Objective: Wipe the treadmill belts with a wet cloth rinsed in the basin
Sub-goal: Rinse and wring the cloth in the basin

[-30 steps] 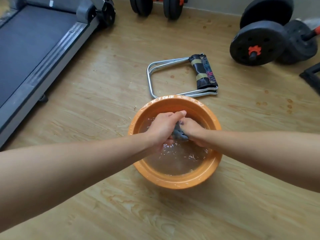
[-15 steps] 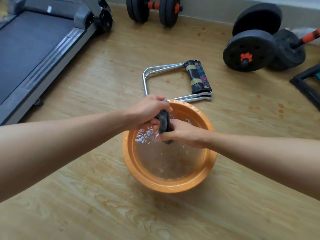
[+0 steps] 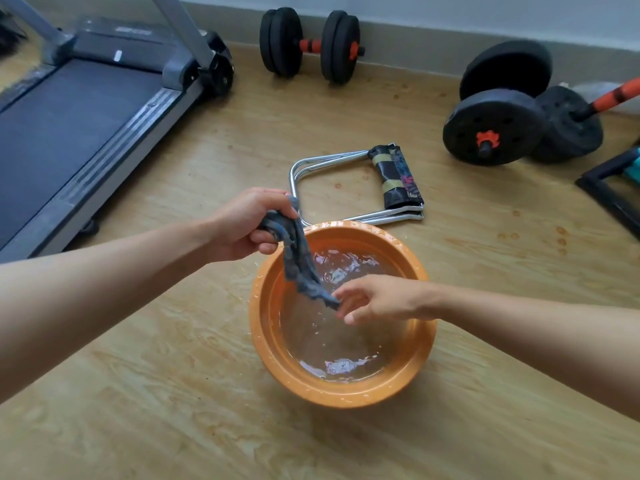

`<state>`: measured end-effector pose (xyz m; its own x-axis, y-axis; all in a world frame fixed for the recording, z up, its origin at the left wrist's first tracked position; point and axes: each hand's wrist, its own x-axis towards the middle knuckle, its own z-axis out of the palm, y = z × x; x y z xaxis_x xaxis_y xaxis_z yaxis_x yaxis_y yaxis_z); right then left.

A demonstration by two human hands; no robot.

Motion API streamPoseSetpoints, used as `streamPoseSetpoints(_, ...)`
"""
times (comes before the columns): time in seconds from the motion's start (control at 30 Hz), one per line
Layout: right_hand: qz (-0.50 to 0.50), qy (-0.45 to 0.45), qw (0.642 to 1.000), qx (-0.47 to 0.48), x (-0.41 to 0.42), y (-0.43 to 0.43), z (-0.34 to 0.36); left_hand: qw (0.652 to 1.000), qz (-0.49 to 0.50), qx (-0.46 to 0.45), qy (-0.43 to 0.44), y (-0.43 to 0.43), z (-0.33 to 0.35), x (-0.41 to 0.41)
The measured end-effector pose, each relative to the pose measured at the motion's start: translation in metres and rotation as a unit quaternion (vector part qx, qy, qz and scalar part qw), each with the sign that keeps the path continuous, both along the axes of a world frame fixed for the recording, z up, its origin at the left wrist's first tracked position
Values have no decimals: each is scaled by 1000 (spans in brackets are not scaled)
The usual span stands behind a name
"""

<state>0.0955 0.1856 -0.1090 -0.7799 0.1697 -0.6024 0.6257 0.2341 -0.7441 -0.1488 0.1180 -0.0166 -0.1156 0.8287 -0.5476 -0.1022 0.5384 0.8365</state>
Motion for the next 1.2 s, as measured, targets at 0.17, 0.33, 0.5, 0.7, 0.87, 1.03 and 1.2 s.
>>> streamPoseSetpoints(0.17, -138, 151, 978, 44, -22, -7, 9, 994, -87, 2, -68, 2, 1, 17)
streamPoseSetpoints(0.33, -219, 221, 949, 48, -47, -8, 19, 990, -87, 17, -106, 11, 6, 27)
streamPoseSetpoints(0.5, -168, 163, 965, 115, -45, 5, 20, 992, -82, 21, -98, 15, 6, 17)
streamPoseSetpoints(0.7, -178, 155, 971, 43, -41, -7, 18, 997, -78, 1, -28, 11, 10, 3)
streamPoseSetpoints(0.87, -327, 205, 922, -17, -32, -2, 27, 922, -130, -12, 363, 5, -21, -6)
streamPoseSetpoints(1.03, -422, 212, 874, -113, -42, 12, 36, 976, -71, -21, 203, -29, -48, 27)
streamPoseSetpoints(1.2, -386, 148, 841, -350, -43, 10, 38, 852, -75, 213, 472, -37, -60, 54)
